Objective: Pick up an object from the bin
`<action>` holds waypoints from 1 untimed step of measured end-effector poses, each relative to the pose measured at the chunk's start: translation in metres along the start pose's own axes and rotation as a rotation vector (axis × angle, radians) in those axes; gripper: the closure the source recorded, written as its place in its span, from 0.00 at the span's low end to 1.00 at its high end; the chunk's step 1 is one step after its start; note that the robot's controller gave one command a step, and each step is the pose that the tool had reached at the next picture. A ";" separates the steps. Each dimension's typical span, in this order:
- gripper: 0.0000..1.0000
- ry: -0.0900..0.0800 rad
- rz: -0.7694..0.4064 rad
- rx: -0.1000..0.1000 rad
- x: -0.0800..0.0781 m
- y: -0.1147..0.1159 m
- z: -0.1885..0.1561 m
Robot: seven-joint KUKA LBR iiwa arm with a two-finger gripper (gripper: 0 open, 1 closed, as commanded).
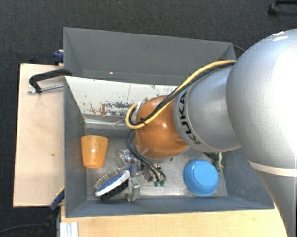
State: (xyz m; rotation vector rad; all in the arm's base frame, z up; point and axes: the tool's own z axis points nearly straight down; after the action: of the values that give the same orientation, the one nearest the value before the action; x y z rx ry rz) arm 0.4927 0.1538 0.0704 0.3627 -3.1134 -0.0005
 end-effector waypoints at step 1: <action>1.00 -0.006 0.003 0.000 -0.002 -0.001 -0.003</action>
Offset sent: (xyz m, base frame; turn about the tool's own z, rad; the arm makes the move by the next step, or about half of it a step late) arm 0.0000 0.0000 0.0000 0.0000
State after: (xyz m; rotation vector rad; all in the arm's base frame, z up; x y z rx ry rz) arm 0.4948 0.1531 0.0730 0.3584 -3.1195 -0.0014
